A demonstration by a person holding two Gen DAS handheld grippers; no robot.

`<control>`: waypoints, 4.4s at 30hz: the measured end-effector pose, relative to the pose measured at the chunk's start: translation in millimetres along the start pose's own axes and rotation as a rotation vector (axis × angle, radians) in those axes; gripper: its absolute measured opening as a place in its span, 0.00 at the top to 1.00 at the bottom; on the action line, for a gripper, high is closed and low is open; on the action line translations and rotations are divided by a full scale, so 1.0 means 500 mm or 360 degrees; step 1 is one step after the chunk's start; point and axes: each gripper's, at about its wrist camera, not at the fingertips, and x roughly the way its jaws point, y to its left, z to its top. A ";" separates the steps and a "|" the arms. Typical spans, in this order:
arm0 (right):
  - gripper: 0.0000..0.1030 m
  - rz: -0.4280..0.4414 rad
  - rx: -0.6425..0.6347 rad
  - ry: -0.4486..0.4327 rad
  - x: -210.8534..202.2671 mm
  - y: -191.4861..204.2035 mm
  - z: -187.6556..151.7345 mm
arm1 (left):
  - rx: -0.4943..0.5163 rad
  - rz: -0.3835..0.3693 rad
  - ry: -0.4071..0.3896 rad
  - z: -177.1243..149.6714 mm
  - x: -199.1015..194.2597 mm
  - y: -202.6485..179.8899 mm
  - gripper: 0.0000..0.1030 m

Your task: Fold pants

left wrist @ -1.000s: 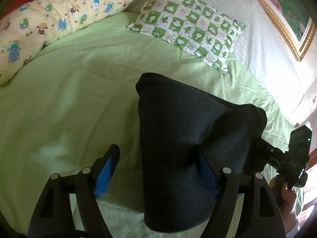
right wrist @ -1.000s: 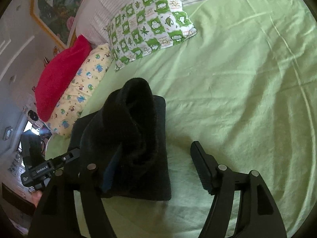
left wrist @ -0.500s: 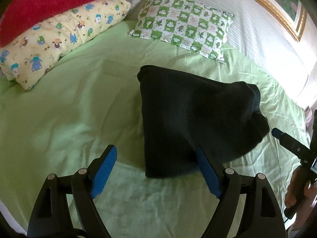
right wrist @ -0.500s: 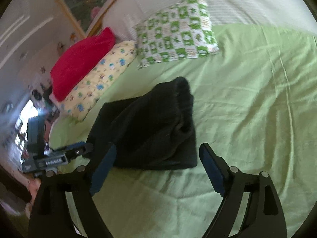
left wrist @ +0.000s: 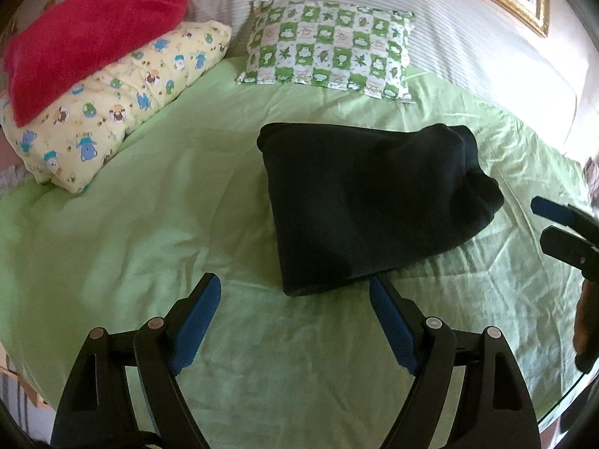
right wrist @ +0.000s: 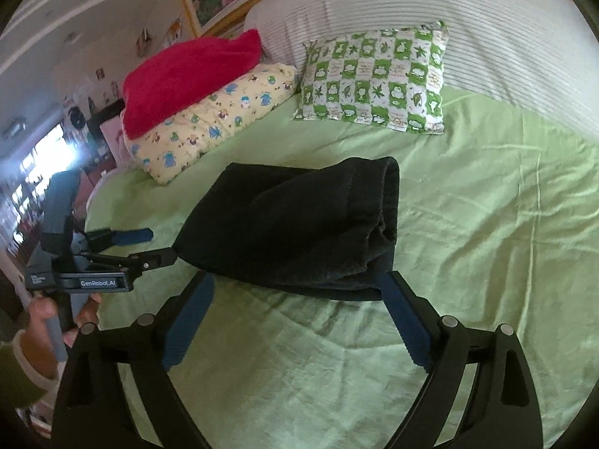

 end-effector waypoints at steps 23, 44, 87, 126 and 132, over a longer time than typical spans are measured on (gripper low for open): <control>0.11 -0.0042 -0.0072 0.0077 0.050 -0.005 -0.057 | 0.0061 -0.0006 -0.0002 -0.026 0.028 -0.033 0.20; 0.10 -0.0022 -0.0109 0.0099 0.097 -0.003 -0.048 | 0.0104 0.0046 -0.0013 -0.028 0.049 -0.044 0.19; 0.09 -0.0035 -0.0109 0.0070 0.103 -0.014 -0.028 | 0.0120 0.0072 -0.0023 -0.015 0.064 -0.048 0.19; 0.08 -0.0036 -0.0115 0.0016 0.092 -0.016 -0.006 | 0.0005 0.0034 -0.0087 0.031 0.048 -0.026 0.17; 0.08 -0.0034 -0.0118 0.0008 0.089 -0.016 -0.003 | -0.0008 0.0035 -0.0074 0.041 0.053 -0.024 0.17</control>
